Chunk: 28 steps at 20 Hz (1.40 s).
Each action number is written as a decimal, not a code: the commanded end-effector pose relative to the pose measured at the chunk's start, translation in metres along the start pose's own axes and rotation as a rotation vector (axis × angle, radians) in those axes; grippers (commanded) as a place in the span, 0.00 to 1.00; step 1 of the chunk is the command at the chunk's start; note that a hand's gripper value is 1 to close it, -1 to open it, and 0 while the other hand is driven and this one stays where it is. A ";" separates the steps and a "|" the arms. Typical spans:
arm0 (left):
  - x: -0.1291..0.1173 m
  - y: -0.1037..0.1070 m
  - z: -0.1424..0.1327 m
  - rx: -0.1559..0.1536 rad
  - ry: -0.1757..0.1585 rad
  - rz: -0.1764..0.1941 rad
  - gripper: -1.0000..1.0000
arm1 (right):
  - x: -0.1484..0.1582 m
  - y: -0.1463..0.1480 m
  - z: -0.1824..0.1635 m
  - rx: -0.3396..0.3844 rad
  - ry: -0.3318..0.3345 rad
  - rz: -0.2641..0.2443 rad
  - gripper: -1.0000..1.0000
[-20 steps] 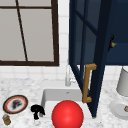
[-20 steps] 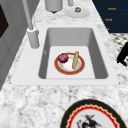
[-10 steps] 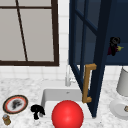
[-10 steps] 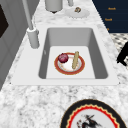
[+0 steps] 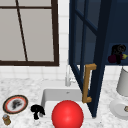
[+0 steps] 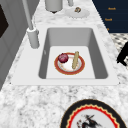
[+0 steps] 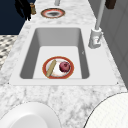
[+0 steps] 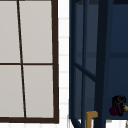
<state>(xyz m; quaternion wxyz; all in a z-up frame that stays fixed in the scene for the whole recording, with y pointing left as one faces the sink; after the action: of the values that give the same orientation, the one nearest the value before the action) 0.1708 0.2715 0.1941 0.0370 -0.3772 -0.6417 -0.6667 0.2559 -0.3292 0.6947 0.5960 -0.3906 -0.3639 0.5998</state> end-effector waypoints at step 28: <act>0.000 0.000 0.000 0.000 0.000 0.000 0.50 | -0.068 0.272 0.017 -0.060 -0.001 -0.049 1.00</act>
<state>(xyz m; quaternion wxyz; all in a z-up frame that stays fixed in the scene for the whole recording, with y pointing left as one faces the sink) 0.1708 0.2715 0.1941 0.0370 -0.3772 -0.6417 -0.6667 0.1103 -0.3869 0.4811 0.5956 -0.3910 -0.3769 0.5919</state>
